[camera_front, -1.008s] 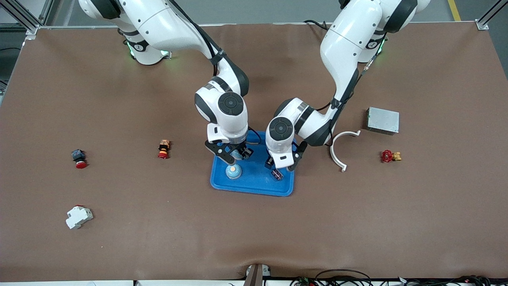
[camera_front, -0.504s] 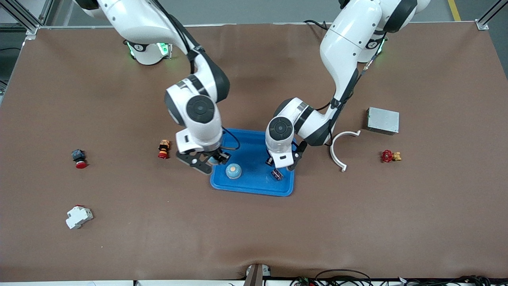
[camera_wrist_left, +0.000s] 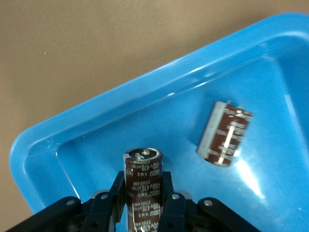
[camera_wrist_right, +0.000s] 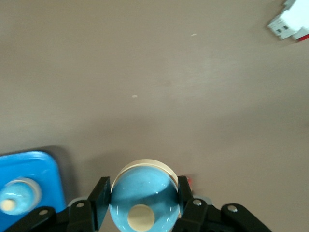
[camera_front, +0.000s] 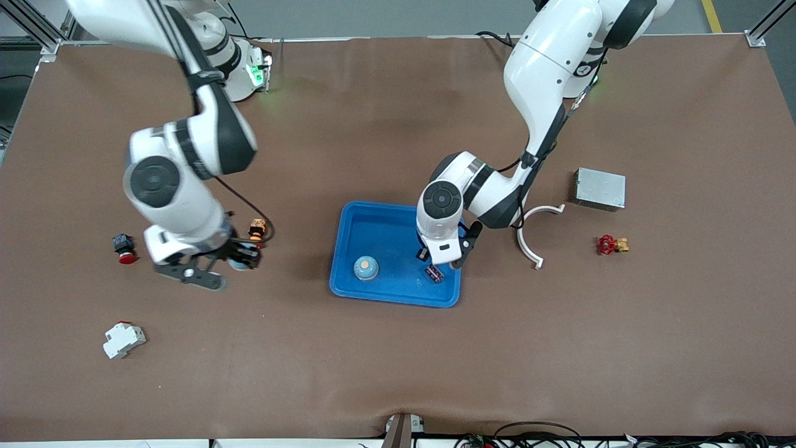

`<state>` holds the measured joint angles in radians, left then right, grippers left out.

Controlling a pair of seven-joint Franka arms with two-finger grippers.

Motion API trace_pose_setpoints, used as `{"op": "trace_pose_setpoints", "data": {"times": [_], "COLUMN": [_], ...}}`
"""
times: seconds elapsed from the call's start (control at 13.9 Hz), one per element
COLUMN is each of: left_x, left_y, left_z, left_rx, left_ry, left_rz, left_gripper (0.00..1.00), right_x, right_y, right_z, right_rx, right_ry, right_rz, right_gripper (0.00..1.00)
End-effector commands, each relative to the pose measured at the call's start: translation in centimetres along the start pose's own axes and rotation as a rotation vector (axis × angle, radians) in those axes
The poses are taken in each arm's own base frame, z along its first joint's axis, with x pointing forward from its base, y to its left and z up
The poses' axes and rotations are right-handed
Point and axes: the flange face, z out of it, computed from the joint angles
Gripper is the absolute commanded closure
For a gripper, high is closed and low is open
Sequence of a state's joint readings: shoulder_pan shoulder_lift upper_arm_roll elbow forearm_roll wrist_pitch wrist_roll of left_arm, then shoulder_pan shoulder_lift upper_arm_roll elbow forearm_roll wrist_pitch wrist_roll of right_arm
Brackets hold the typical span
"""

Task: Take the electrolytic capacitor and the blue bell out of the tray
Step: 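Carry the bell with the right gripper while the left gripper carries the capacitor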

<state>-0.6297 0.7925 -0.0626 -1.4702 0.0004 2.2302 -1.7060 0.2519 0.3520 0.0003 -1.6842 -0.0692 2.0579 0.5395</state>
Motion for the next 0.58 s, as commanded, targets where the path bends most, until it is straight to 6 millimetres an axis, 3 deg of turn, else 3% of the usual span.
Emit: {"op": "trace_pose_setpoints", "data": {"times": [0.0,0.14,0.29,0.5], "left_x": [0.9,3.2,6.7,15.2], "left_y": [-0.7,-1.3,-2.1,-4.0], "left_z": [-5.5,-10.1,-13.3,-18.2], "left_rx": [0.008,0.034,0.061,0.047], "left_ry": [-0.002,-0.021,-0.032,-0.047], "left_rz": [0.08,0.203,0.366,0.483], "left_gripper": [1.0,1.0,1.0,1.0], "right_x": [0.4,0.7,0.3,-0.4], "right_y": [6.2,10.4,12.9,16.2], "right_z": [0.0,1.2,3.8,8.2], "right_rx": [0.073,0.078,0.081,0.085], "right_ry": [-0.045,-0.041,-0.02,0.03], "right_rz": [-0.066,-0.11,-0.133,-0.166], "right_gripper": [1.0,1.0,1.0,1.0]}}
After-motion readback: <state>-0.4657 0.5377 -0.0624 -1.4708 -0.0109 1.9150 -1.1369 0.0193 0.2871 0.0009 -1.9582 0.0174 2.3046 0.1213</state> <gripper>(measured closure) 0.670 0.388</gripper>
